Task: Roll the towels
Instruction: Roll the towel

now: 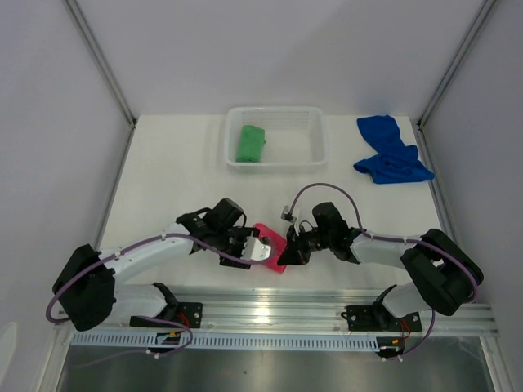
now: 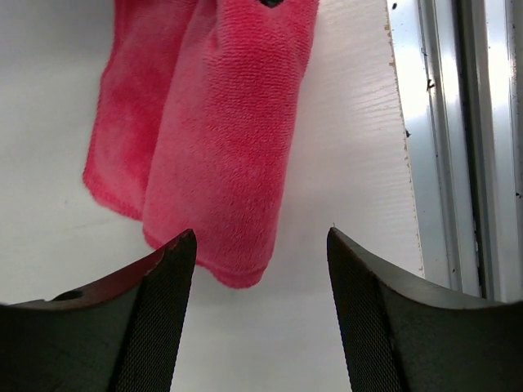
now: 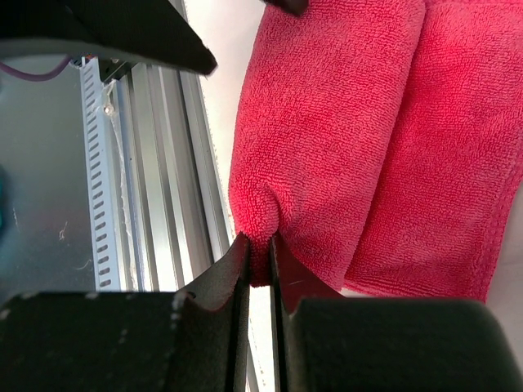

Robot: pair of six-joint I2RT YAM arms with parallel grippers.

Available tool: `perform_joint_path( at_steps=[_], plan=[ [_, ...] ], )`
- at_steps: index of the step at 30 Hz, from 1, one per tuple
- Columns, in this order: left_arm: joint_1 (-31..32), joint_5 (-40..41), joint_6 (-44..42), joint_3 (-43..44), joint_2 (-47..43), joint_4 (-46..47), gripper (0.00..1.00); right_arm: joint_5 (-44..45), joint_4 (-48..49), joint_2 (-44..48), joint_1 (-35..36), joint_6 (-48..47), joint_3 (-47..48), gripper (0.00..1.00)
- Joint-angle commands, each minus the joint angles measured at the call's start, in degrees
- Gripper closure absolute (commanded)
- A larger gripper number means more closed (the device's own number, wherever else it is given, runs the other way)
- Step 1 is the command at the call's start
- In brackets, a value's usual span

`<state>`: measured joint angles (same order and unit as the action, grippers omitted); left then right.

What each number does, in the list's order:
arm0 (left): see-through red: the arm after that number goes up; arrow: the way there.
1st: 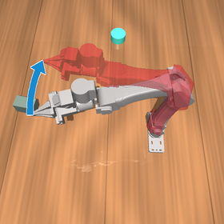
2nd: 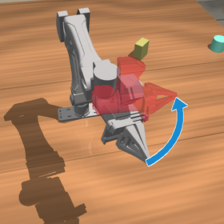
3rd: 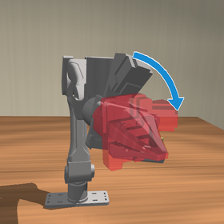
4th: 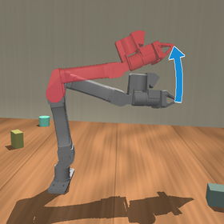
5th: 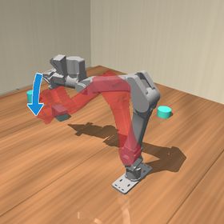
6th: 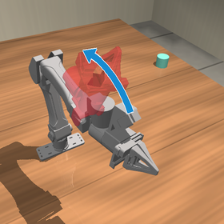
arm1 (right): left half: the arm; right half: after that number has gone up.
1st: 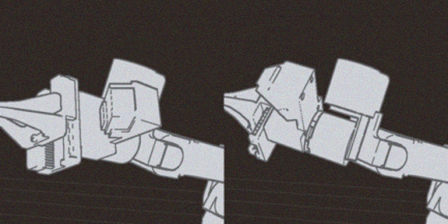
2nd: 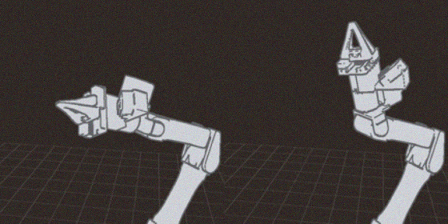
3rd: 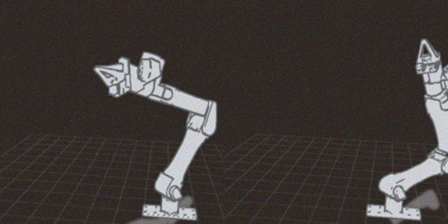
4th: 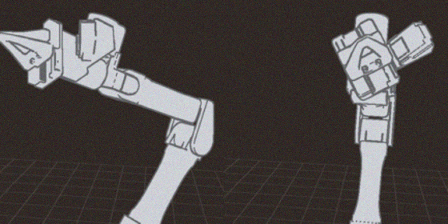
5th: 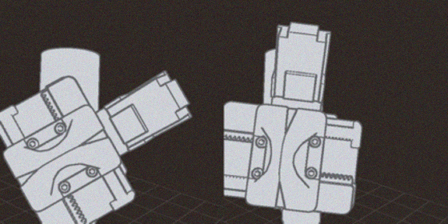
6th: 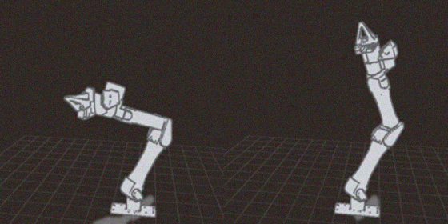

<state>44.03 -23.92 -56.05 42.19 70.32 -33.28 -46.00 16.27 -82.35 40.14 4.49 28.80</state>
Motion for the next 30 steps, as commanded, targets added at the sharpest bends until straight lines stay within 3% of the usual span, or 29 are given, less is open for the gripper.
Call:
perform_joint_path(
  at_steps=[1,8,12,14,15,20,25,30],
  plan=[
    [1.06,-0.69,-2.04,1.66,3.49,2.60,0.32,-1.37,2.36,-0.62,-0.33,-0.62,-0.50,1.00],
    [1.14,0.98,-3.01,1.58,8.95,4.88,0.31,-1.81,2.89,-0.89,-0.50,-0.80,-0.76,1.00],
    [1.14,3.70,-1.35,1.40,12.37,7.34,0.36,-1.90,3.41,-0.89,-0.50,-0.80,-1.02,1.00],
    [1.06,4.14,-0.11,1.66,13.26,7.09,0.56,-1.90,3.59,-1.06,-0.50,-0.71,-1.02,1.00],
    [1.06,4.84,0.59,1.66,13.96,7.26,0.72,-1.99,3.59,-1.24,-0.59,-0.71,-0.94,1.00],
    [0.88,4.50,3.93,0.79,12.65,3.84,0.98,-1.90,4.38,-1.85,-0.76,0.51,-1.02,1.00],
    [0.88,1.79,9.72,1.66,9.40,-2.92,0.99,-3.13,6.75,-1.85,-0.24,4.64,-0.85,1.00],
    [0.97,-3.58,12.55,5.69,8.16,-16.36,0.99,-5.50,6.93,-2.55,-0.15,10.78,0.20,1.00]
  ],
)
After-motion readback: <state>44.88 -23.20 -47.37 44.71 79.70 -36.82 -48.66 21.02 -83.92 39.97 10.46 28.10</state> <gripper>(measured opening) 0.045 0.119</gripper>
